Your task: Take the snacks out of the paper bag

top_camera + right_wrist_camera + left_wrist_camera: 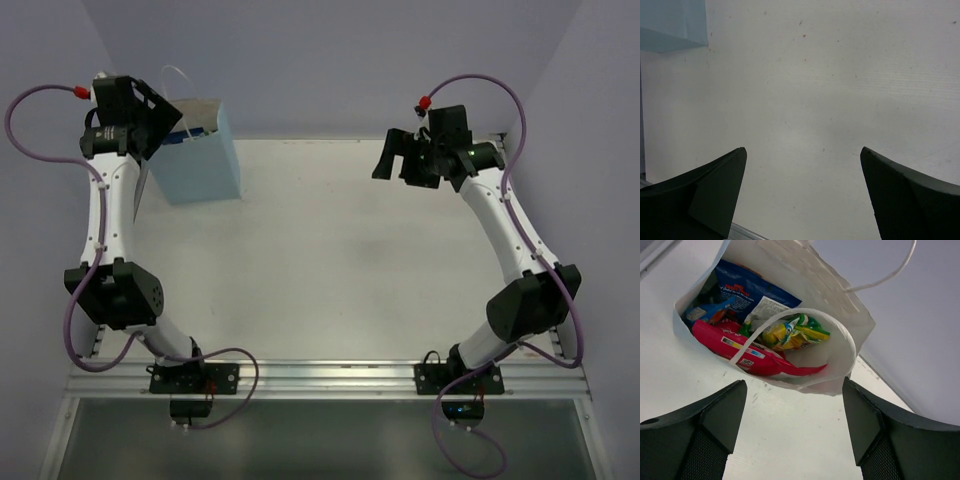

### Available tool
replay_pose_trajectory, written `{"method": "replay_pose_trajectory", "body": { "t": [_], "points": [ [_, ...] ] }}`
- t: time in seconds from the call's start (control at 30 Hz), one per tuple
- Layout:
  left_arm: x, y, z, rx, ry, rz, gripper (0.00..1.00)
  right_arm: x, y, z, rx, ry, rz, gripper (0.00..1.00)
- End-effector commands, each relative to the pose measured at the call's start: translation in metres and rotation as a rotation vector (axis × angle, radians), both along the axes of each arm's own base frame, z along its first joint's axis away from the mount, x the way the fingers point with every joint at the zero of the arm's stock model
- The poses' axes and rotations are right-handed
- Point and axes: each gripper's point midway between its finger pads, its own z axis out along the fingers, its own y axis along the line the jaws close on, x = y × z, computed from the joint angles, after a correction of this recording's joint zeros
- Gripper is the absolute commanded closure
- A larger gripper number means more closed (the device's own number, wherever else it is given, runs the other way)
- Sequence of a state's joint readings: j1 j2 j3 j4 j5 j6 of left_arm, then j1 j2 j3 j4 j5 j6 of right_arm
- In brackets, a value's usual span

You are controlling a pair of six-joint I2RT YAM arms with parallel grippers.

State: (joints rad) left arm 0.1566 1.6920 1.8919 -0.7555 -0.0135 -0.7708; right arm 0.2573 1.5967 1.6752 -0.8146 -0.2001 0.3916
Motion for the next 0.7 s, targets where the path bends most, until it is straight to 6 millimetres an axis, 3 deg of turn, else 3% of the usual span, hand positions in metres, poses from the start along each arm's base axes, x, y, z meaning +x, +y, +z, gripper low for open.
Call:
{"method": "replay_pose_trajectory", "body": {
  "t": [0.0,0.13,0.17,0.2,0.27,0.3,0.33,0.4,0.57,0.6,0.67],
  "points": [
    [-0.007,-0.006,0.055,-0.091,-0.181,0.041,0.16,0.005,0.005,0.012,0.006,-0.037,0.021,0.01],
    [-0.013,-0.008,0.068,-0.149,-0.229,0.074,0.17,0.006,0.006,0.014,0.007,-0.038,0.027,0.01],
    [-0.014,-0.009,0.062,-0.161,-0.233,0.079,0.18,0.006,0.006,0.014,0.007,-0.038,0.027,0.01],
    [-0.019,-0.01,0.083,-0.155,-0.312,0.075,0.18,0.006,0.006,0.014,0.008,-0.037,0.028,0.01],
    [-0.017,-0.004,0.077,-0.159,-0.326,0.107,0.19,0.006,0.007,0.014,0.013,-0.039,0.032,0.01],
    [-0.008,-0.004,0.063,-0.176,-0.288,0.108,0.19,0.007,0.008,0.015,0.014,-0.042,0.032,0.01],
    [-0.002,-0.005,0.073,-0.184,-0.299,0.097,0.19,0.007,0.008,0.015,0.014,-0.042,0.032,0.01],
    [0.014,-0.008,0.059,-0.203,-0.256,0.082,0.2,0.009,0.007,0.019,0.011,-0.051,0.029,0.01],
    [0.029,0.004,0.069,-0.178,-0.308,0.135,0.2,0.009,0.008,0.027,0.017,-0.07,0.037,0.01],
    [0.036,0.005,0.059,-0.181,-0.284,0.139,0.2,0.009,0.008,0.026,0.016,-0.069,0.038,0.01],
    [0.043,0.006,0.065,-0.179,-0.293,0.14,0.2,0.009,0.008,0.026,0.014,-0.07,0.038,0.01]
  ]
}}
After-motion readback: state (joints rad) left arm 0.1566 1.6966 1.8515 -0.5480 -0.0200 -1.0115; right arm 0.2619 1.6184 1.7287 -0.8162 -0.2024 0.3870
